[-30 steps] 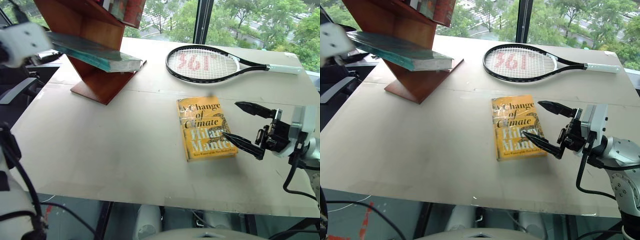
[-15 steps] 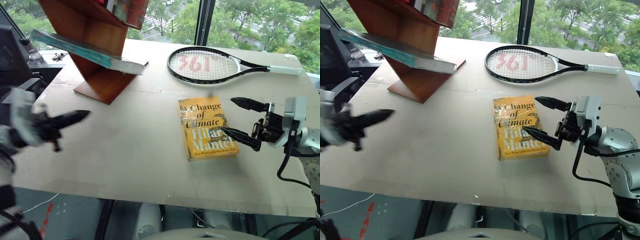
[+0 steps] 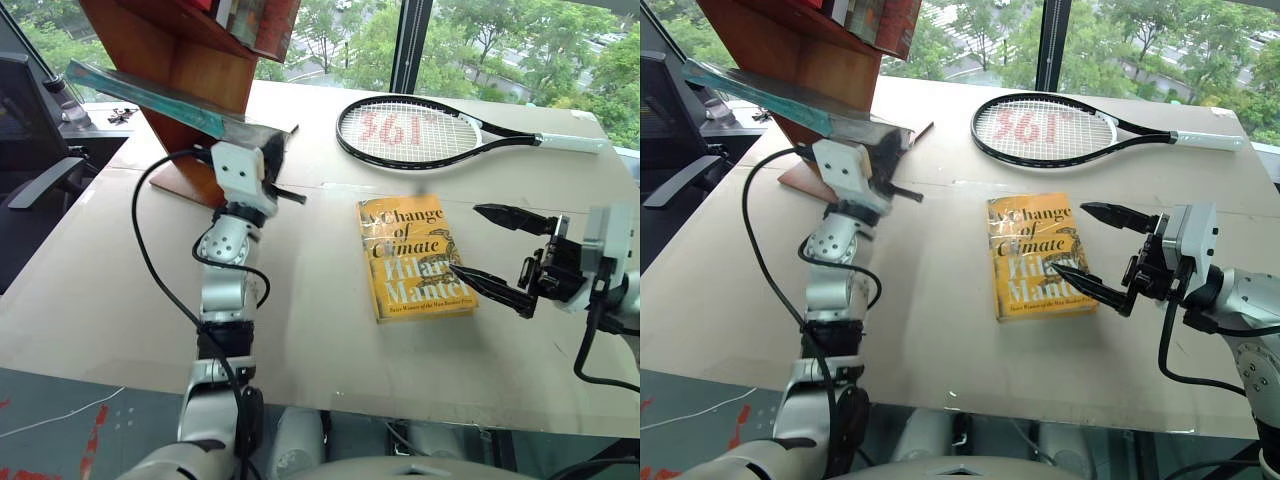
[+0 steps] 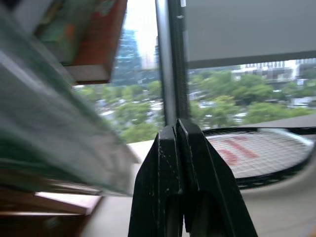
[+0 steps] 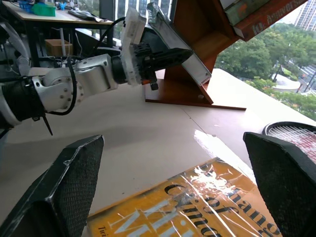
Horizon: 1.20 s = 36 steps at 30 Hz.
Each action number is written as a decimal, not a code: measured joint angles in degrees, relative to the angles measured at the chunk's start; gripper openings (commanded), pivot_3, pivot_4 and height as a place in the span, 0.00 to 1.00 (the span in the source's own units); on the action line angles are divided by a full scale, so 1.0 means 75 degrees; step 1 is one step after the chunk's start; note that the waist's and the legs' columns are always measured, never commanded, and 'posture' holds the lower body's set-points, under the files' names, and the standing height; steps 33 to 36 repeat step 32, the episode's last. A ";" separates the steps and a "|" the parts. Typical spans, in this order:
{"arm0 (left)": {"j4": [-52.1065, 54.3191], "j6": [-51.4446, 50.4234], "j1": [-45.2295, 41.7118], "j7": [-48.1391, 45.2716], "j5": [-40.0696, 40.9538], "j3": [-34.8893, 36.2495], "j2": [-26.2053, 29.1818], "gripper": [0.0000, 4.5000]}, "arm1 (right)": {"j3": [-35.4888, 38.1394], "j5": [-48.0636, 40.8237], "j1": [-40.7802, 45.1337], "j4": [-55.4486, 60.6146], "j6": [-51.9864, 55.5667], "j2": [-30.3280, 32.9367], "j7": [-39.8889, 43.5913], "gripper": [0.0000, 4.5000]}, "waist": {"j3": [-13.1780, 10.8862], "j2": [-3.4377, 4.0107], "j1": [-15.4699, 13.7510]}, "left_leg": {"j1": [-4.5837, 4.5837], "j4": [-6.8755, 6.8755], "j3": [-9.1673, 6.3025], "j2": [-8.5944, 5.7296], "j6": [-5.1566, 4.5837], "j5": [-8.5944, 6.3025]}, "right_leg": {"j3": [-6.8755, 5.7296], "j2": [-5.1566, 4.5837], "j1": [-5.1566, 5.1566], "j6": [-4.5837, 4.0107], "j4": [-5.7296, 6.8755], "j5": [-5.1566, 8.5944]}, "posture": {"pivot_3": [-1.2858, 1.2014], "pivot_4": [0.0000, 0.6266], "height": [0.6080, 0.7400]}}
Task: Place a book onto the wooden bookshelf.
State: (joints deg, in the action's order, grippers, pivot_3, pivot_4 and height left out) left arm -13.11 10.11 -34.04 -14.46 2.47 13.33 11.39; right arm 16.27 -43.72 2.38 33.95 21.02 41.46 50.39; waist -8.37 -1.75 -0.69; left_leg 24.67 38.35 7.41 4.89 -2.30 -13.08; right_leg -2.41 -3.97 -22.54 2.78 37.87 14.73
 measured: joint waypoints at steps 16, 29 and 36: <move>0.2349 -0.2602 0.2335 -0.2888 0.2914 -0.0958 0.1521 0.47 | 0.0288 0.0147 -0.0871 -0.0142 -0.0101 0.0046 0.0111 1.00 | -0.0002 0.0002 0.0012 | 0.0004 -0.0010 0.0003 0.0009 0.0030 0.0016 | 0.0001 -0.0002 -0.0011 -0.0001 -0.0003 0.0003 | 0.52 0.24 1.00; 0.4426 -0.5063 0.6098 -0.5317 0.4640 0.0831 0.4821 1.00 | 0.2758 0.1146 -0.4100 -0.1631 -0.1181 0.0176 0.1450 1.00 | 0.0000 0.0042 -0.0010 | -0.0020 -0.0020 0.0007 0.0032 0.0035 -0.0026 | 0.0001 -0.0014 -0.0011 -0.0035 -0.0022 0.0024 | 0.52 0.24 1.00; 0.4356 -0.5068 0.6186 -0.5443 0.4643 0.1078 0.4904 1.00 | 0.2859 0.1311 -0.4314 -0.1835 -0.1353 0.0165 0.1559 1.00 | 0.0002 0.0044 -0.0024 | -0.0019 -0.0020 0.0004 0.0036 0.0037 -0.0027 | -0.0002 -0.0021 -0.0012 -0.0040 -0.0023 0.0026 | 0.52 0.24 1.00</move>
